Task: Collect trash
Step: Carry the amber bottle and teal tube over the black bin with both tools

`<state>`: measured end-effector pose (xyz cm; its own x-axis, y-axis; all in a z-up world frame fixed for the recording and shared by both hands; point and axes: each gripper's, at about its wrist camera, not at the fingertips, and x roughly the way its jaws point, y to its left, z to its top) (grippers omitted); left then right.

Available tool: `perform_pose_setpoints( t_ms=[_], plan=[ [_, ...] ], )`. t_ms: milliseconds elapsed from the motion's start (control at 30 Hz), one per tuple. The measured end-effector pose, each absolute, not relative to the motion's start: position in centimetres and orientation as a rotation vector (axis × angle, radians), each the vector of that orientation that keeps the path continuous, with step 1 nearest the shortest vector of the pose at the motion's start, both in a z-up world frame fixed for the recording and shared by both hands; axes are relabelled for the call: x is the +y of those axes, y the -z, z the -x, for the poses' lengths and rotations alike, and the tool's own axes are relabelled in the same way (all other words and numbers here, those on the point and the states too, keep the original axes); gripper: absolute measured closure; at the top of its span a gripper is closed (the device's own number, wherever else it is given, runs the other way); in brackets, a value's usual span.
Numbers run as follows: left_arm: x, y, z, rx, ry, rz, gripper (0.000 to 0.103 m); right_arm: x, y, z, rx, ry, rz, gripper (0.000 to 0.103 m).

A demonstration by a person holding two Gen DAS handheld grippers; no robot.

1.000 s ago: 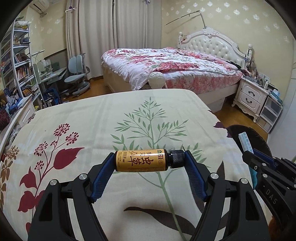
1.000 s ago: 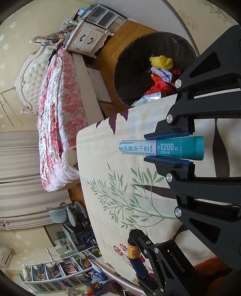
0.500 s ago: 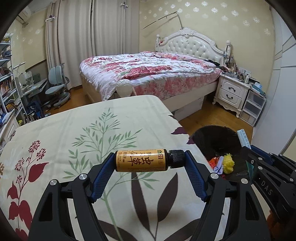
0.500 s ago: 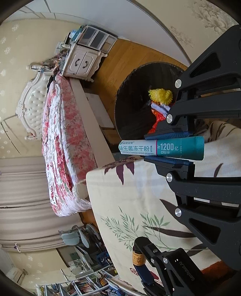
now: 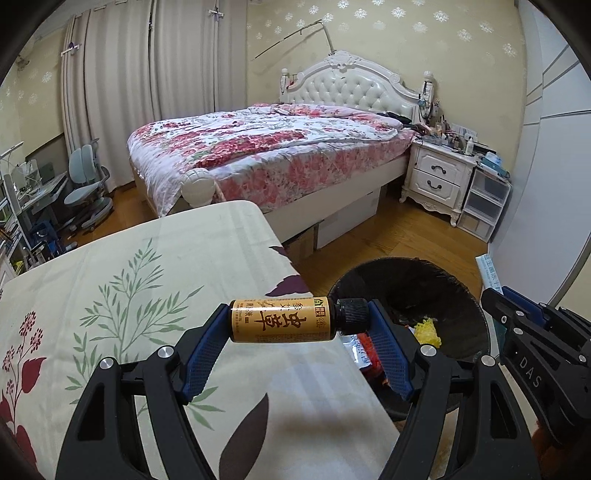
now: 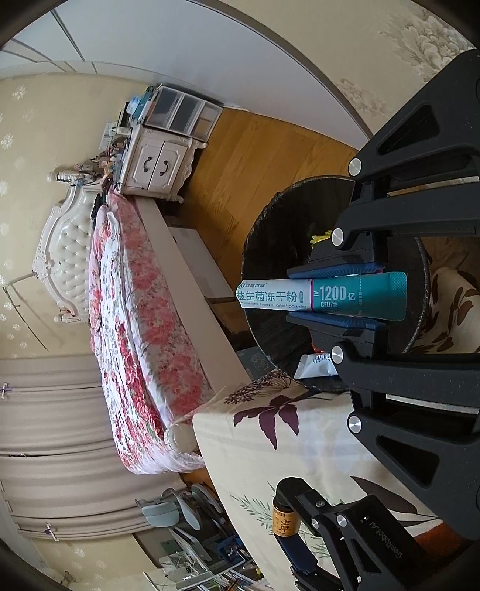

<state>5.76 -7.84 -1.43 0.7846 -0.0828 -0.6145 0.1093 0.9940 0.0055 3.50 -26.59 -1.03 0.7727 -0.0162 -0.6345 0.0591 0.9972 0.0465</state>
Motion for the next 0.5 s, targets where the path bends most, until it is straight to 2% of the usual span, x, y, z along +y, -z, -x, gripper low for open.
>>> perform_pose_setpoints(
  t_ms=[500],
  plan=[
    [-12.0,3.7,-10.5,0.705,0.121,-0.097,0.029,-29.6,3.0,-6.5,0.722,0.095,-0.110,0.085]
  ],
)
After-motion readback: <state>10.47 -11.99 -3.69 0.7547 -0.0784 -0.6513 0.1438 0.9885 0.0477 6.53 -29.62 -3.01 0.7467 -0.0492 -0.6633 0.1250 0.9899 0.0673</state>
